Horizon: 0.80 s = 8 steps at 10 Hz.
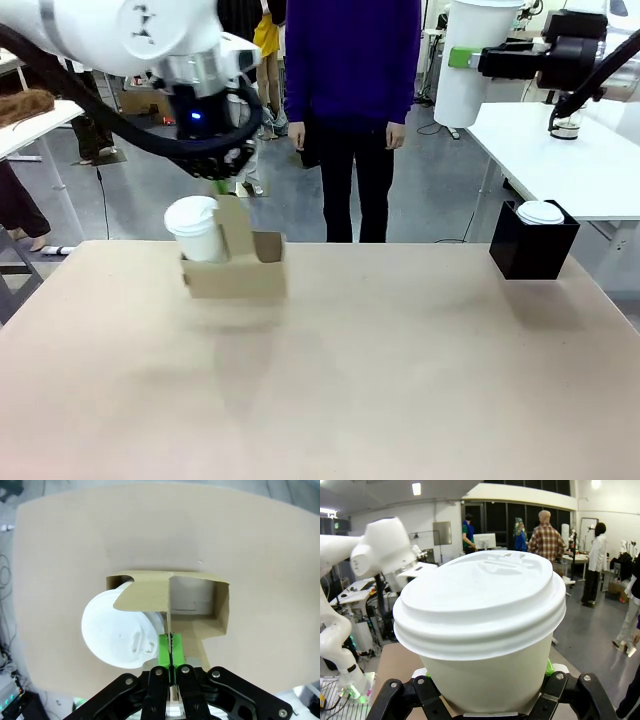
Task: Pour a drink into a cup and package it in a carrier.
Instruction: Position the Cup Carrier in the center of the table.
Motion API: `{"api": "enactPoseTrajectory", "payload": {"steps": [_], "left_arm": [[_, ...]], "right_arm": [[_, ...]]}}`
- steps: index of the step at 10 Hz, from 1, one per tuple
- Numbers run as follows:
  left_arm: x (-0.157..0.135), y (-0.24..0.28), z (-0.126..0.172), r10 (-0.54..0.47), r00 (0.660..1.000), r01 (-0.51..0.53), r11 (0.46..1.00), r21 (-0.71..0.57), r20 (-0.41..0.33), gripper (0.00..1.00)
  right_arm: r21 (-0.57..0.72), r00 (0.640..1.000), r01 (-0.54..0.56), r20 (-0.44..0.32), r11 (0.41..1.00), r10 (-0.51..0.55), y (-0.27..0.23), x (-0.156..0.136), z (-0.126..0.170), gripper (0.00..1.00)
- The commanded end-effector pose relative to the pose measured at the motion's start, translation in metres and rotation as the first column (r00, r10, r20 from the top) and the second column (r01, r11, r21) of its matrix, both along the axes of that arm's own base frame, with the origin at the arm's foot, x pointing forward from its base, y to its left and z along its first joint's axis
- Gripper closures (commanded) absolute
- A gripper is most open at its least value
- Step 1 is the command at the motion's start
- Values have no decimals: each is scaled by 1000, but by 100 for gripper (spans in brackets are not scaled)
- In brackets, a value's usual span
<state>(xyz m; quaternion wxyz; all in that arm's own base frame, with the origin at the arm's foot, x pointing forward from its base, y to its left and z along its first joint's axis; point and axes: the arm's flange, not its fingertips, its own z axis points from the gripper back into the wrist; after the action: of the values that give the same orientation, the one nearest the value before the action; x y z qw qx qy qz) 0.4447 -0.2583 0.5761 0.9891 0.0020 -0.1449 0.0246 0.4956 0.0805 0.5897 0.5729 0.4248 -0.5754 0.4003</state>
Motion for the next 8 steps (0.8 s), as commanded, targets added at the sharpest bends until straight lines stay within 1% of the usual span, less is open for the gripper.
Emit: {"api": "enactPoseTrajectory", "payload": {"steps": [1, 3, 5, 6, 8], "left_arm": [[-16, -36, -3, 2, 1000, -2, 1000, 0, -5, 98], [-41, -75, -12, -8, 1000, 8, 1000, -14, -10, 98], [-59, -108, -27, -35, 999, 34, 999, -28, -8, 98], [-62, -122, -36, -61, 998, 61, 998, -23, -26, 98], [-63, -140, -53, -55, 998, 54, 998, -23, -36, 98]], "right_arm": [[-3, 1000, 0, 6, 1000, 0, 2, -1, 3, 20], [-3, 1000, 0, 6, 1000, 0, 2, -1, 3, 20], [-3, 1000, 0, 6, 1000, 0, 2, -1, 3, 20], [-3, 1000, 0, 6, 1000, 0, 2, -1, 3, 20], [-3, 1000, 0, 6, 1000, 0, 2, -1, 3, 20]]}}
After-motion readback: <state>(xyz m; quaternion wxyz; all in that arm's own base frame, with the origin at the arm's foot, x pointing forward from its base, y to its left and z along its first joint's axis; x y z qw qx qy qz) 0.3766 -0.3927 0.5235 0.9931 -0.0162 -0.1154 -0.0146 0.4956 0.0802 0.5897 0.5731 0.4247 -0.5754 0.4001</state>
